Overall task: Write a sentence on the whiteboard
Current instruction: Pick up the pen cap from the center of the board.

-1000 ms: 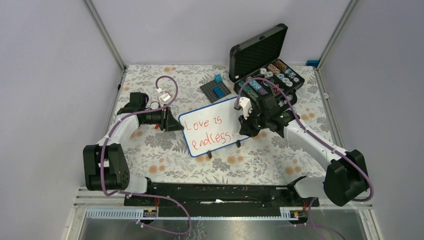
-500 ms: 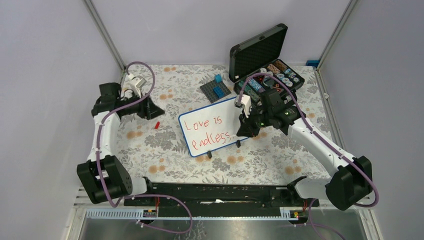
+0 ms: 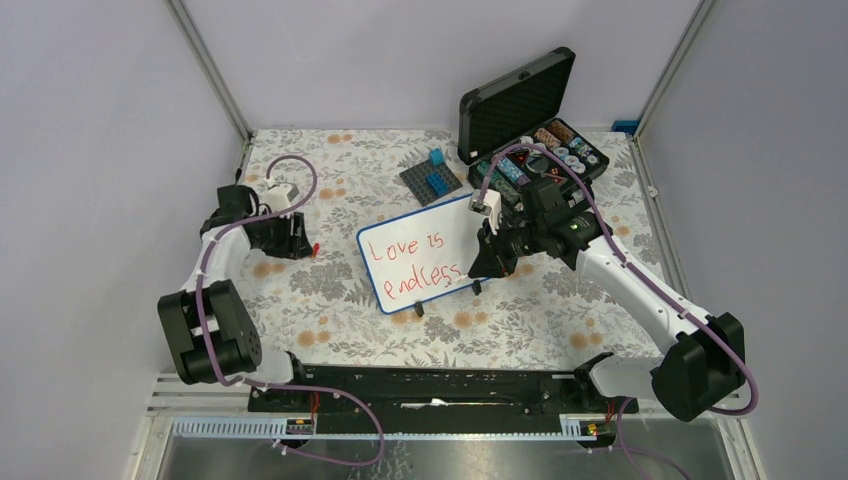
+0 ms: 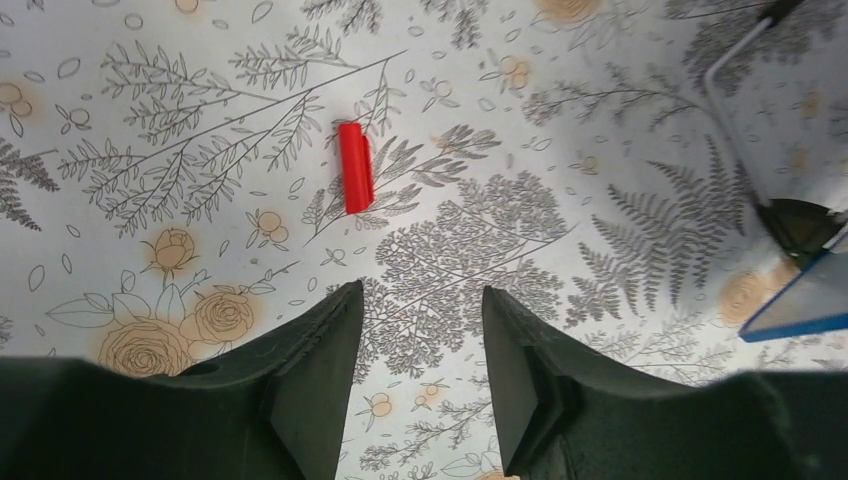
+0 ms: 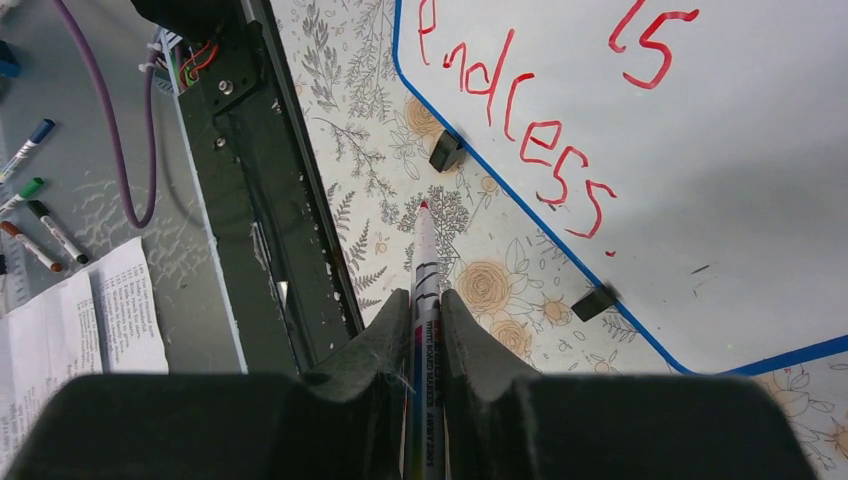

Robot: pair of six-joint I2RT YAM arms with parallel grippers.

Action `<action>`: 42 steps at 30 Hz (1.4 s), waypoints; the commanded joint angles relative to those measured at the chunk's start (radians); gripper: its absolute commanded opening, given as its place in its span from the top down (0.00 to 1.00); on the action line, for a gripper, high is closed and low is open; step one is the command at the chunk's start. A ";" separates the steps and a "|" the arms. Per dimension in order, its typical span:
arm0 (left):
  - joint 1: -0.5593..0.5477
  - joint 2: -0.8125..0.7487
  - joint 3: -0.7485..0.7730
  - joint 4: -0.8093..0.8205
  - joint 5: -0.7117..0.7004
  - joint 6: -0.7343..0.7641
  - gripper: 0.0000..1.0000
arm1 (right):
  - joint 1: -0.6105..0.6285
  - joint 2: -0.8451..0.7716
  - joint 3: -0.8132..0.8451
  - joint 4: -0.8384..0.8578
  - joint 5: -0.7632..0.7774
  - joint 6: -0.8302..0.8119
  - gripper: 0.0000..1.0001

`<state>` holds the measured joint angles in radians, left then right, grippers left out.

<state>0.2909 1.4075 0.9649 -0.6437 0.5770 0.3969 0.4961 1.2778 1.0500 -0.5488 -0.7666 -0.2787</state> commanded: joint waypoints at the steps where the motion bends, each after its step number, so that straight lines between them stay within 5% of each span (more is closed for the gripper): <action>1: -0.025 0.031 -0.013 0.121 -0.108 -0.029 0.49 | -0.004 -0.029 0.030 0.018 -0.052 0.039 1.00; 17: -0.158 0.219 0.025 0.254 -0.345 -0.090 0.58 | -0.004 -0.023 0.022 0.030 -0.056 0.045 1.00; 26: -0.185 0.286 0.031 0.292 -0.367 -0.090 0.64 | -0.004 -0.014 0.022 0.031 -0.051 0.038 1.00; 42: -0.195 0.250 0.028 0.216 -0.320 -0.081 1.00 | -0.004 -0.018 0.046 0.013 -0.049 0.028 1.00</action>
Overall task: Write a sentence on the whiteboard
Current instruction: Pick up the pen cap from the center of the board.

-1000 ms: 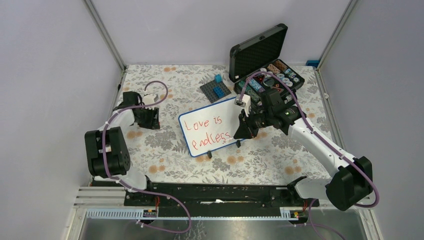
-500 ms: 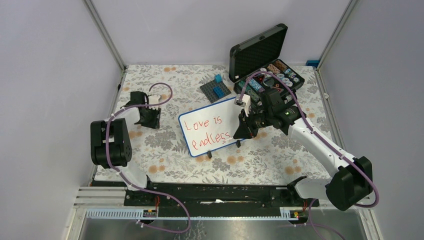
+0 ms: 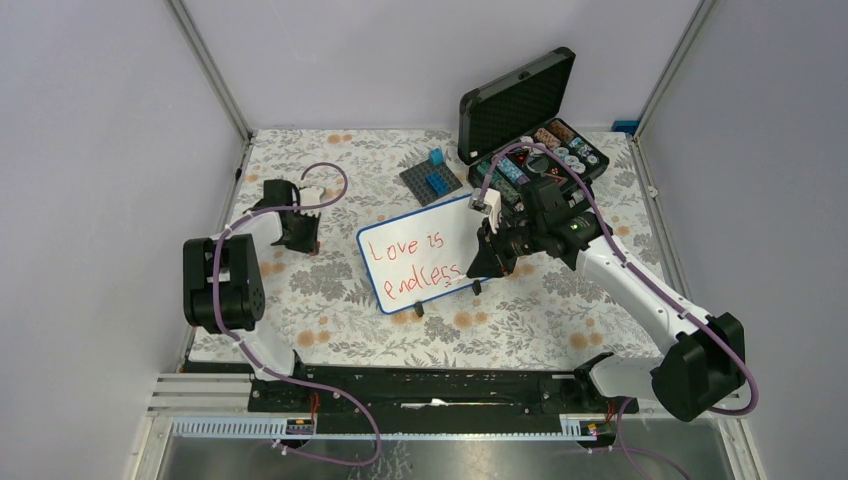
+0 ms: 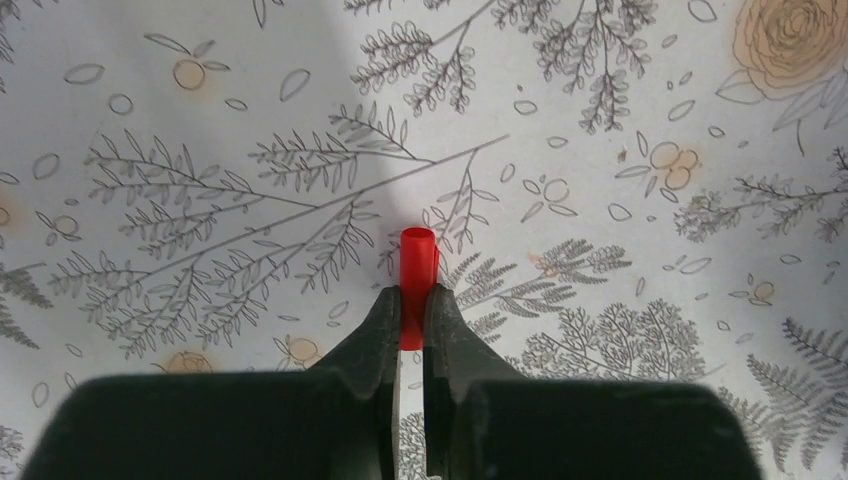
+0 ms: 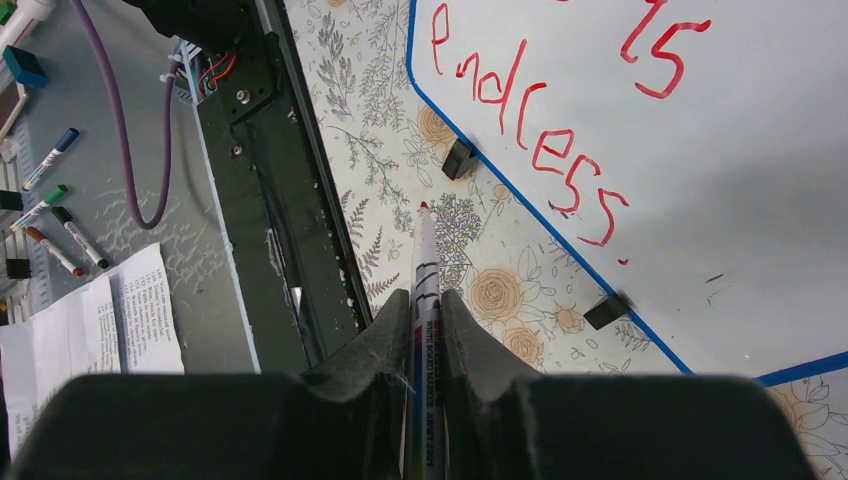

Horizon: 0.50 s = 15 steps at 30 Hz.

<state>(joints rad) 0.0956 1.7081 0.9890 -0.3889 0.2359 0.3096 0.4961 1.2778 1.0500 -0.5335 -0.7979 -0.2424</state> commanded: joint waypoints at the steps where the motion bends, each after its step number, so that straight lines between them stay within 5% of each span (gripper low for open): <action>1: 0.002 -0.073 0.007 -0.054 0.031 0.007 1.00 | -0.004 -0.019 0.047 -0.003 -0.018 -0.008 1.00; 8: 0.035 -0.210 0.106 -0.197 0.085 0.030 1.00 | -0.004 -0.026 0.056 -0.001 -0.022 0.009 1.00; 15: 0.016 -0.348 0.416 -0.430 0.274 0.112 1.00 | -0.019 -0.013 0.091 0.020 -0.077 0.066 1.00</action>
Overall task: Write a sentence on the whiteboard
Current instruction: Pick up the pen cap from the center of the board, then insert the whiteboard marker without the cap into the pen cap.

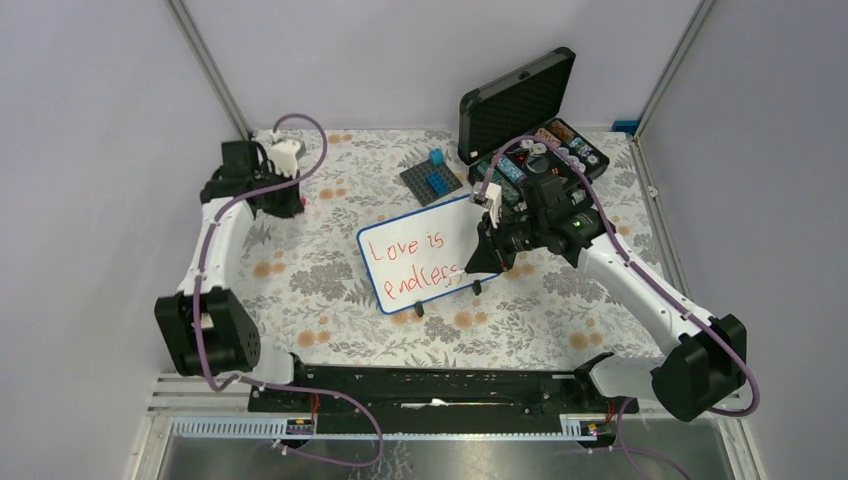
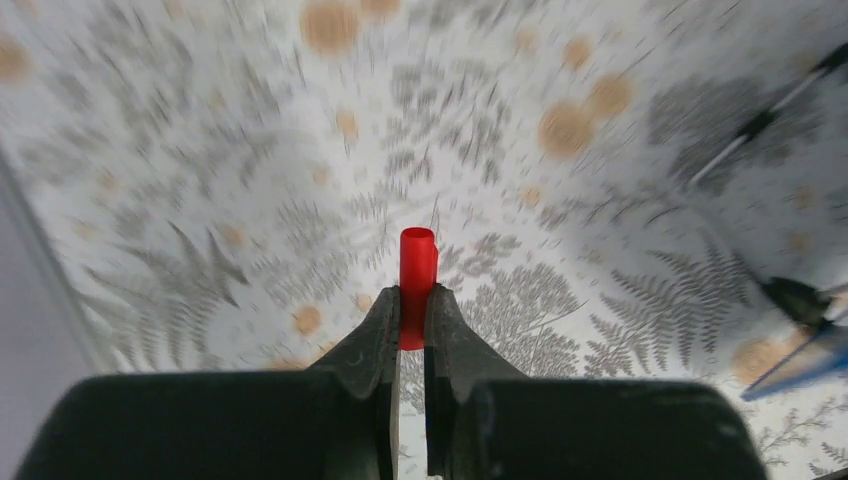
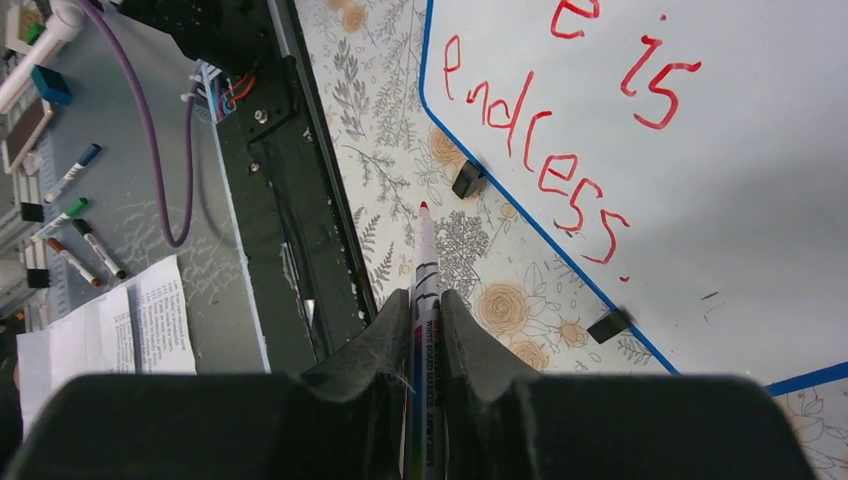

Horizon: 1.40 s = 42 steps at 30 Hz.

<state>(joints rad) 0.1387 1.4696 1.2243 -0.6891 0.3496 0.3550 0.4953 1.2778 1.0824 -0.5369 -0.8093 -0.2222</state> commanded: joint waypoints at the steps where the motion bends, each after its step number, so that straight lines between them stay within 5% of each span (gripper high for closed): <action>1: -0.049 -0.120 0.219 -0.169 0.198 0.089 1.00 | -0.025 -0.010 0.063 0.034 -0.084 0.062 1.00; 10: -0.416 -0.219 0.271 -0.372 0.442 0.206 1.00 | -0.130 0.007 0.037 0.191 -0.277 0.247 1.00; 19: -0.703 -0.200 0.129 -0.375 0.443 0.239 1.00 | -0.144 -0.013 -0.079 0.401 -0.366 0.435 1.00; 31: -0.737 -0.162 0.101 -0.341 0.479 0.242 1.00 | -0.123 -0.006 -0.173 0.675 -0.478 0.668 1.00; 42: -0.752 -0.141 0.120 -0.342 0.470 0.241 1.00 | -0.046 0.015 -0.135 0.555 -0.435 0.570 1.00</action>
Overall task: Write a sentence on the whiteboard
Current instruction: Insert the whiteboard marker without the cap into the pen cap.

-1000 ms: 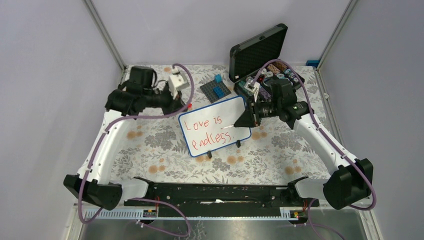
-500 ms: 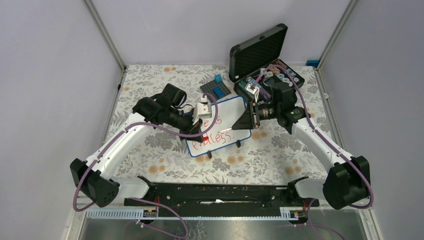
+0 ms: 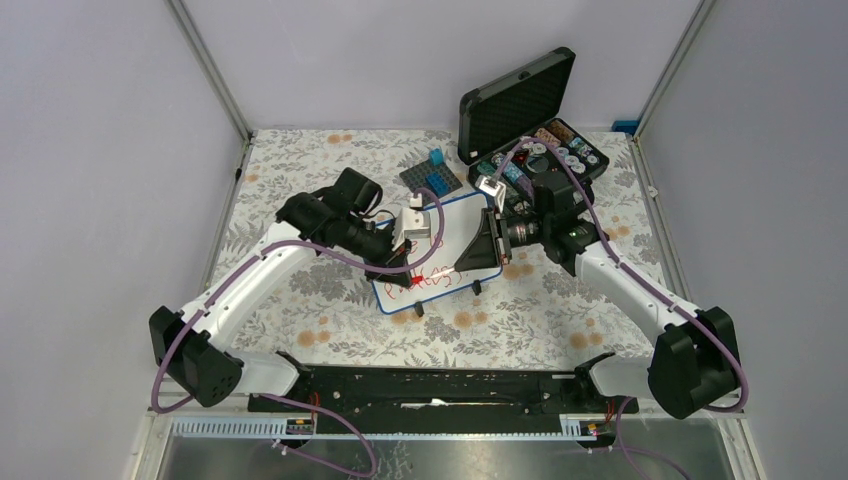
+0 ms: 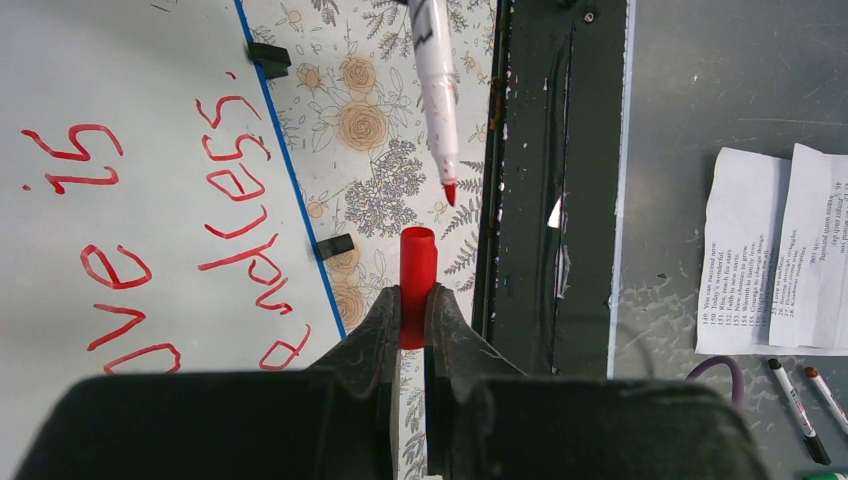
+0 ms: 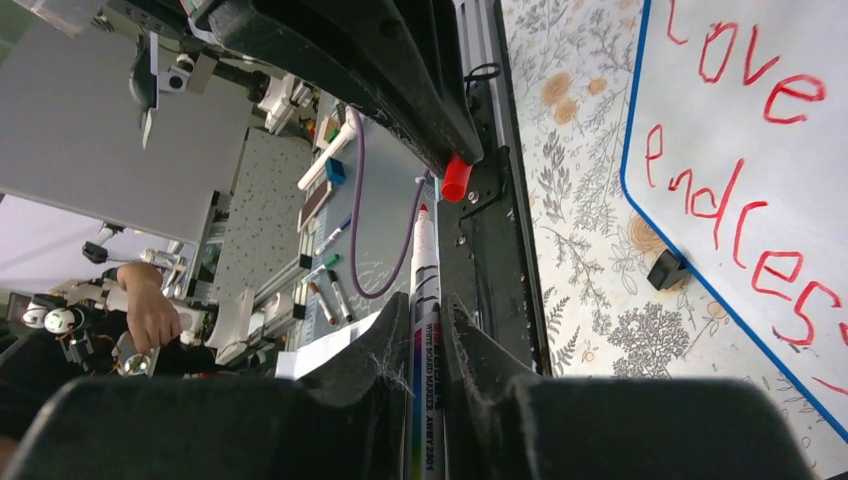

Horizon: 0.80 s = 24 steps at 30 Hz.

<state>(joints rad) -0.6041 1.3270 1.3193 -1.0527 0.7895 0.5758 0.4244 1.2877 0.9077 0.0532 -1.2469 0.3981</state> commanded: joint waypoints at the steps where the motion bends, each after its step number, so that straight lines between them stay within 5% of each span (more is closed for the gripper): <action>1: -0.010 0.001 0.023 0.022 0.029 0.019 1.00 | 0.027 0.005 0.044 -0.046 0.011 -0.066 1.00; 24: -0.033 0.006 0.028 0.004 0.027 0.042 1.00 | 0.047 0.022 0.080 -0.123 0.067 -0.117 1.00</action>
<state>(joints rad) -0.6304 1.3308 1.3193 -1.0534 0.7891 0.5869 0.4603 1.3079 0.9398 -0.0742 -1.1919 0.2989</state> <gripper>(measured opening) 0.066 0.193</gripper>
